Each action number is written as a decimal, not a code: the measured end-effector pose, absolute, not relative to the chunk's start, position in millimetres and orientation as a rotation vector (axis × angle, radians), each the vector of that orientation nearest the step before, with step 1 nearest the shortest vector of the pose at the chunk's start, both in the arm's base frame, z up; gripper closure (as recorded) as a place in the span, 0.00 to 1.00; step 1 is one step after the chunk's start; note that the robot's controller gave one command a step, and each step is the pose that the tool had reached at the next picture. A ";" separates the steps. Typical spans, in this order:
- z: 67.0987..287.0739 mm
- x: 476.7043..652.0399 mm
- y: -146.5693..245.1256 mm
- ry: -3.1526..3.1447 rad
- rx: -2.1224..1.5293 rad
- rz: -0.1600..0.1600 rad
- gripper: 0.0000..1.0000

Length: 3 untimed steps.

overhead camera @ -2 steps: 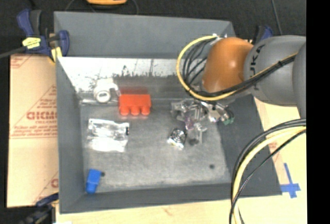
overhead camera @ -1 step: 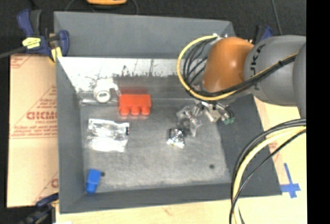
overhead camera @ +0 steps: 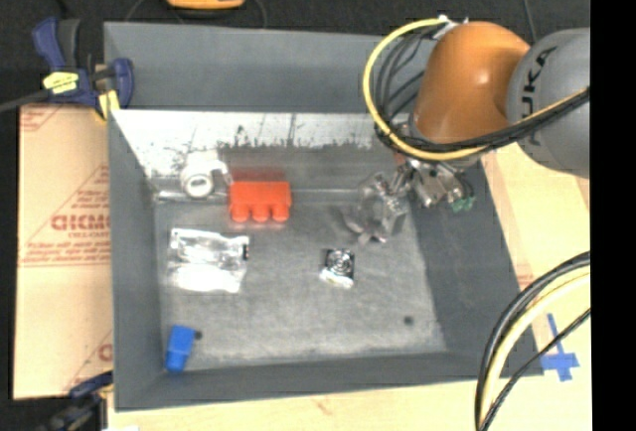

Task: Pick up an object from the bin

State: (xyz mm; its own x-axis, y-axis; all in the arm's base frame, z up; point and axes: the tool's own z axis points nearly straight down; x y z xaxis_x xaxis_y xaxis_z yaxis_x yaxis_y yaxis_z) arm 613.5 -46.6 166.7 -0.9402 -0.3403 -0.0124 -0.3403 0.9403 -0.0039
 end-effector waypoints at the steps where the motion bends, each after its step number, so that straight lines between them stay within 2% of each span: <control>1: 177.6 599.4 -26.3 3.084 -0.576 0.000 1.00; 2: 196.7 539.7 -1.5 3.082 -0.598 0.002 1.00; 3: 115.2 515.6 34.7 3.125 -0.358 0.004 1.00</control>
Offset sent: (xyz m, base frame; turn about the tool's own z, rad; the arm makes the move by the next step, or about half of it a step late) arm -0.0149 0.0200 0.0089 -0.0188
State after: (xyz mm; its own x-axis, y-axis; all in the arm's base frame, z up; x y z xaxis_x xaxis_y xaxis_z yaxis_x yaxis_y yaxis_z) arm 515.6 34.7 115.2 -0.9741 -0.2263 0.0035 -0.2263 0.9741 0.0030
